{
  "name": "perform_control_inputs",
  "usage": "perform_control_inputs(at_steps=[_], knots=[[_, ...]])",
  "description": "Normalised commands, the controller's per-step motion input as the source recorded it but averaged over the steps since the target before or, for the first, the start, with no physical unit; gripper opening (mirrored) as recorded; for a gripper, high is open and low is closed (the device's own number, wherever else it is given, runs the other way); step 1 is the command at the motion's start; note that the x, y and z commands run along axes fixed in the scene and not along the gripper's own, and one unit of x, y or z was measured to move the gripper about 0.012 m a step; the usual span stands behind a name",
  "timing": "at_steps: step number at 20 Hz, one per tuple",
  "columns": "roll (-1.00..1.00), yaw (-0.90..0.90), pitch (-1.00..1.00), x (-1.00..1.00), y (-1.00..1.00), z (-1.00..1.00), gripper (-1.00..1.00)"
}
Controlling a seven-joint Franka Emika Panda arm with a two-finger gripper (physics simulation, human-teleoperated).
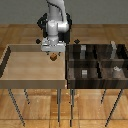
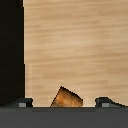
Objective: Place the loaf of bread into the appropriate compartment.
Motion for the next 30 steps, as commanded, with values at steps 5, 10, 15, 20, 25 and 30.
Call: perform_control_inputs(at_steps=[5,10,15,20,25,30], knots=[[0.00,0.00,0.00,0.00,0.00,0.20,1.00],[0.00,0.00,0.00,0.00,0.00,0.00,1.00],[0.00,0.00,0.00,-0.40,0.00,0.00,1.00],[0.00,0.00,0.00,0.00,0.00,-0.20,1.00],[0.00,0.00,0.00,0.00,0.00,-1.00,1.00],[0.00,0.00,0.00,0.00,0.00,-1.00,1.00]])
